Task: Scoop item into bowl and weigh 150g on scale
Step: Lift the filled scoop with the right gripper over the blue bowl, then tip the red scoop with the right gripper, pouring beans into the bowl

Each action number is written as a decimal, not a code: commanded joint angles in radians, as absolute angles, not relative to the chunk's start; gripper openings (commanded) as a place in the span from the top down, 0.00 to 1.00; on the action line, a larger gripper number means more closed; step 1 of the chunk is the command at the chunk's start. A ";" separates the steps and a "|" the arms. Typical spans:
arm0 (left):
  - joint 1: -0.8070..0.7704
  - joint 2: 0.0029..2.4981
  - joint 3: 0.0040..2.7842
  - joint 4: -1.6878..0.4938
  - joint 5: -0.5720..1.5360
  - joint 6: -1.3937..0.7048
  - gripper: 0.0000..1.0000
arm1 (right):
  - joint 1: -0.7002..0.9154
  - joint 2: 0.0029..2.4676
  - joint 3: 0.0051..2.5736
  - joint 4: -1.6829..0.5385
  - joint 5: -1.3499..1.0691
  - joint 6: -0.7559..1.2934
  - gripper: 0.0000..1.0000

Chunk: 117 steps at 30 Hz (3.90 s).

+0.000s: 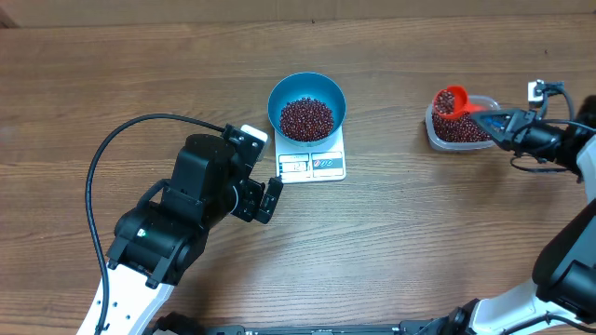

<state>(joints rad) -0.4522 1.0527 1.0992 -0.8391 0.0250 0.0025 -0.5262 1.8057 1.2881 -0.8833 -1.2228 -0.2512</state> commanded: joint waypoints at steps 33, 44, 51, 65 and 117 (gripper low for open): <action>-0.459 1.047 1.096 -0.838 0.019 -0.003 0.01 | 0.055 1.808 1.344 -0.588 -1.094 -0.172 0.96; -0.459 1.047 1.096 -0.838 0.019 -0.003 0.00 | 0.159 1.808 1.344 -0.502 -0.806 -0.123 0.96; -0.459 1.047 1.096 -0.838 0.019 -0.003 0.00 | 0.202 1.808 1.352 -0.502 -0.707 -0.131 0.96; -0.459 1.047 1.096 -0.838 0.019 -0.003 0.01 | 0.285 1.807 1.477 -0.557 -0.484 -0.205 0.96; -0.459 1.047 1.096 -0.838 0.019 -0.003 0.00 | 0.330 1.807 1.481 -0.614 -0.348 -0.507 0.97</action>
